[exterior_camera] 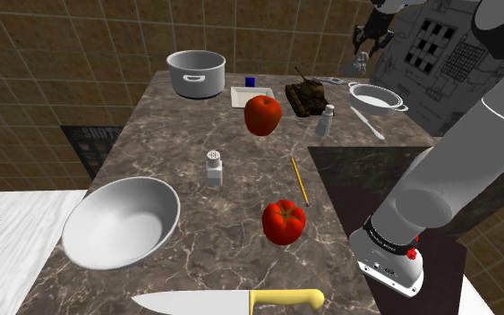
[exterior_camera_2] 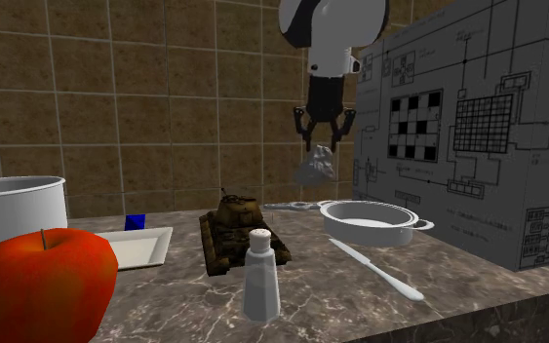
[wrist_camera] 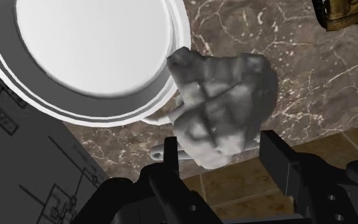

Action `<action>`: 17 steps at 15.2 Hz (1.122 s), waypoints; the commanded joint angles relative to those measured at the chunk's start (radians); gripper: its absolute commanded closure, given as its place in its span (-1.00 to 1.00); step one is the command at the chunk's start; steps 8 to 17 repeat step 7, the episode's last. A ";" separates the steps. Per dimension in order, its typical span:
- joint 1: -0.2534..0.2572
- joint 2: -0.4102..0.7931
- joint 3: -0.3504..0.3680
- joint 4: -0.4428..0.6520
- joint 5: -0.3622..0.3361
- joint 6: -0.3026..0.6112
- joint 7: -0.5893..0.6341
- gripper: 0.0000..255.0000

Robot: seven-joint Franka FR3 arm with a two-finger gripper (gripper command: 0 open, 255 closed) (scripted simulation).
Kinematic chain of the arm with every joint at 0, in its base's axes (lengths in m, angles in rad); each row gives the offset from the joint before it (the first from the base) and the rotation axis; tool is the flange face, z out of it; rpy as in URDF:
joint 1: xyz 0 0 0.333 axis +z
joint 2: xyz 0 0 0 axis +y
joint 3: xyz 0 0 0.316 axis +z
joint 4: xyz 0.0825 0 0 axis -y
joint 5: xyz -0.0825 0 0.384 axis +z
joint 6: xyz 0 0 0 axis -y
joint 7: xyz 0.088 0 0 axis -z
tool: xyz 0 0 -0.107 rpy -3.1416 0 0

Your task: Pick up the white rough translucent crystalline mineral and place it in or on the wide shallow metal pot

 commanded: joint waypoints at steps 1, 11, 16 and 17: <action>-0.021 -0.056 -0.008 -0.039 -0.048 -0.020 -0.012 1.00; -0.086 -0.199 -0.018 -0.094 -0.135 -0.065 -0.069 1.00; -0.086 -0.199 -0.018 -0.094 -0.135 -0.065 -0.069 1.00; -0.086 -0.199 -0.018 -0.094 -0.135 -0.065 -0.069 1.00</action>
